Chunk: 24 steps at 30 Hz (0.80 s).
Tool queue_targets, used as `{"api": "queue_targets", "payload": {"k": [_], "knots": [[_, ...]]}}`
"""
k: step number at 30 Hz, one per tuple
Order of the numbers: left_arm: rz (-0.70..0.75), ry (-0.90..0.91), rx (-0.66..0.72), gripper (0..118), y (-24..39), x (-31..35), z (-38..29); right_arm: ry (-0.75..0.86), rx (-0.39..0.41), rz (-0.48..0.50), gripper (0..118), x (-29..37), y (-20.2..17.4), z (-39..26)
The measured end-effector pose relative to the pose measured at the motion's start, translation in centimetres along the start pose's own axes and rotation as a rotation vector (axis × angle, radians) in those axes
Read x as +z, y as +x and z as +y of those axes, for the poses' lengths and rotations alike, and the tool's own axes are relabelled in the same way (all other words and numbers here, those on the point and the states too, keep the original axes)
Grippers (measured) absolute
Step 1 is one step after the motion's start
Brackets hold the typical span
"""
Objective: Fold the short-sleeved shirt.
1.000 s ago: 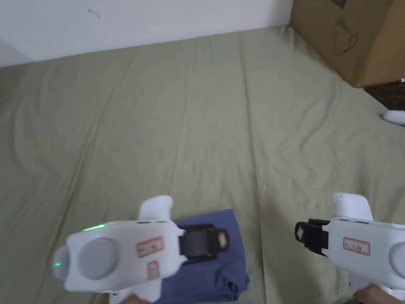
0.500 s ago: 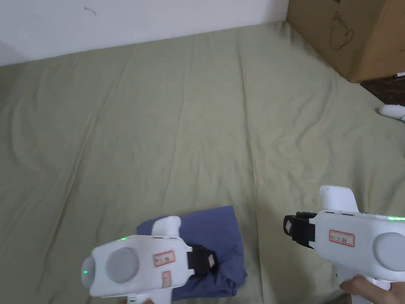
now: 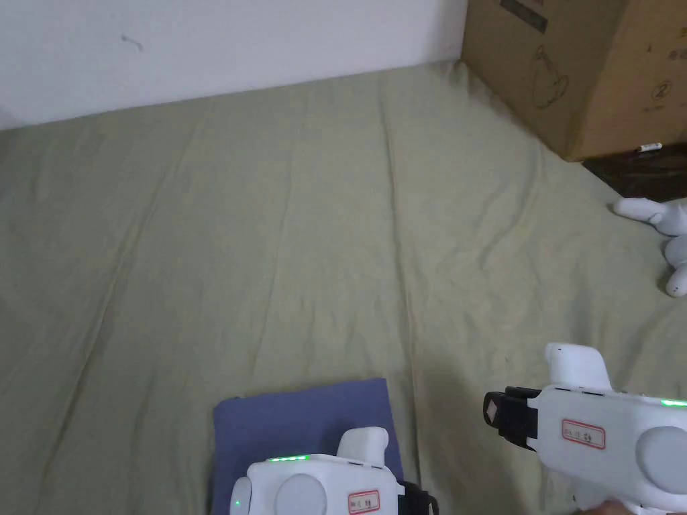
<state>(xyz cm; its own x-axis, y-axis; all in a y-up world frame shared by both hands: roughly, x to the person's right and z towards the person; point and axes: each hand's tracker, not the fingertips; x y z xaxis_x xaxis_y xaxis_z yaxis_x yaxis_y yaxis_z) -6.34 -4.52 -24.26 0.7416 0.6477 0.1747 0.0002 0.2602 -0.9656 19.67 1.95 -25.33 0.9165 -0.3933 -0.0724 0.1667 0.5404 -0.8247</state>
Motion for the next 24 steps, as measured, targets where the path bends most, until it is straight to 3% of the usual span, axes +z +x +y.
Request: {"api": "queue_targets", "payload": {"k": [2,8,12,17,21,24], "knots": [[-0.073,0.045,0.031,0,-0.1,1.4,0.4,0.002,0.002,-0.003,0,0.2,0.0,0.3],[-0.098,0.238,-0.018,0,-0.6,10.6,1.5,0.027,0.064,0.040,0,1.1,-2.6,1.6],[-0.116,0.386,0.097,0,-5.0,17.1,0.9,0.021,0.155,0.128,0,0.5,-6.5,2.3],[-0.028,0.464,0.247,0,-11.2,21.1,-2.1,-0.089,0.247,0.228,0,-3.3,-11.7,1.1],[-0.019,0.495,0.354,0,-14.5,21.8,-4.8,-0.236,0.252,0.312,0,-7.8,-13.7,-1.5],[-0.034,0.491,0.390,0,-15.9,21.4,-5.9,-0.268,0.286,0.228,0,-10.4,-14.0,-2.9]]}}
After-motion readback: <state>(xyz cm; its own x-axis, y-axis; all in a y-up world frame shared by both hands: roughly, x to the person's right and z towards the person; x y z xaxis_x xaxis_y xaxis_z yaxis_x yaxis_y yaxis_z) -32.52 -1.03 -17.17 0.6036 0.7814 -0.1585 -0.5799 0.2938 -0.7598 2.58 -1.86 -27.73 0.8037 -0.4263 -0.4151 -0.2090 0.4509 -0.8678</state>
